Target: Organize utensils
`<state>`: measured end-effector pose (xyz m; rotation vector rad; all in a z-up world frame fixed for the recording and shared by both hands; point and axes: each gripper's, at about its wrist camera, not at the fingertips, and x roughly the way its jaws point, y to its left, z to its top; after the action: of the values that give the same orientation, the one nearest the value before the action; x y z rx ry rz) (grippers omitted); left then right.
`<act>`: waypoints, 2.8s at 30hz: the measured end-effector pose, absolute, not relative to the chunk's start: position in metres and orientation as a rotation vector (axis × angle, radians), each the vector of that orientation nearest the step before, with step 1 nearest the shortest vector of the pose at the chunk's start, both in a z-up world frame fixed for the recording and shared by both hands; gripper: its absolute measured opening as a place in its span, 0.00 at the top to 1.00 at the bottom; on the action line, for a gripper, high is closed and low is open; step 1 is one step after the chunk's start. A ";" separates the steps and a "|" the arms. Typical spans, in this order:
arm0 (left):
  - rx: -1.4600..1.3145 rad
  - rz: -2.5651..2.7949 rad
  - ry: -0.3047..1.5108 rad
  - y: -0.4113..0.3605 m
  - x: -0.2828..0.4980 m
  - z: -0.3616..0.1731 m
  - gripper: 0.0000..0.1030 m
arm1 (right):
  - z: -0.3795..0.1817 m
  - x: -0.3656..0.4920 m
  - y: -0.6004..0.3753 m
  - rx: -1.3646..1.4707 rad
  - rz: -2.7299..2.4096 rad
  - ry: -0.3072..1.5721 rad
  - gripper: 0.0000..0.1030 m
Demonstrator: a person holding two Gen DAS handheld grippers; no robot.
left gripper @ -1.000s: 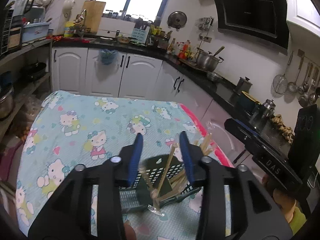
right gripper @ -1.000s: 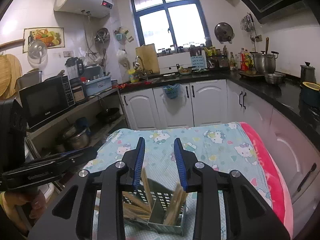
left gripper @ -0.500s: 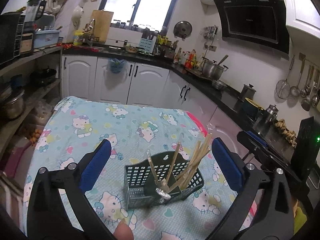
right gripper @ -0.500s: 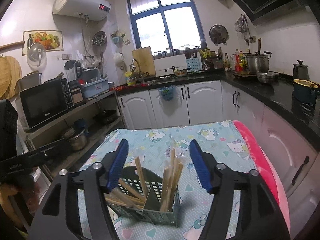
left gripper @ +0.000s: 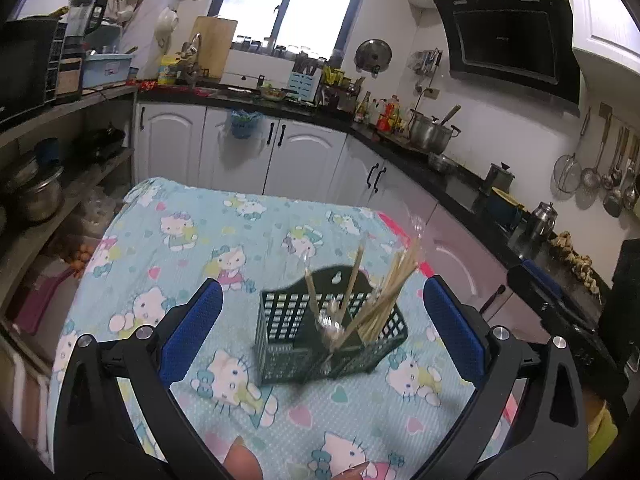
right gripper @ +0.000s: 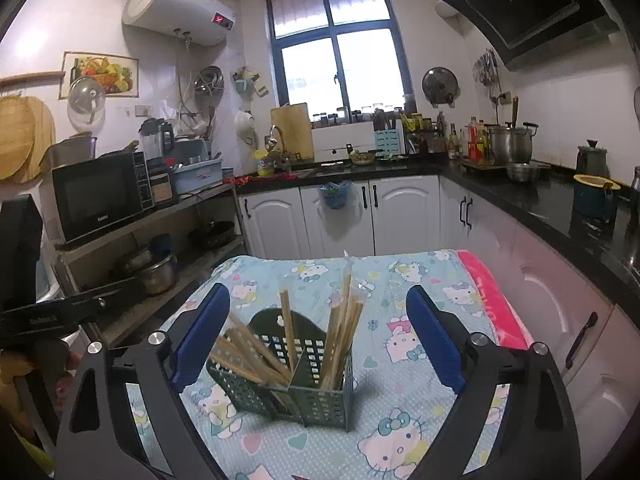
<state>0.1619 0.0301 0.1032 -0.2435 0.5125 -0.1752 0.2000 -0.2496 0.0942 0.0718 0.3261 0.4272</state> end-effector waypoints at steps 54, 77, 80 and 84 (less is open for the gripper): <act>-0.153 -0.028 0.452 0.016 0.063 -0.023 0.10 | -0.038 0.093 -0.250 -0.027 0.363 0.261 0.06; -0.157 -0.026 0.441 0.017 0.062 -0.022 0.10 | -0.038 0.093 -0.254 -0.023 0.343 0.259 0.06; -0.158 -0.027 0.440 0.017 0.062 -0.022 0.10 | -0.038 0.093 -0.254 -0.024 0.343 0.256 0.06; -0.157 -0.026 0.441 0.017 0.062 -0.022 0.10 | -0.038 0.093 -0.254 -0.023 0.343 0.257 0.06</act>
<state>0.0618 0.0171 -0.0224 -0.1572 0.4410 -0.0264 0.0927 -0.2537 -0.0380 -0.0228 0.2574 0.3427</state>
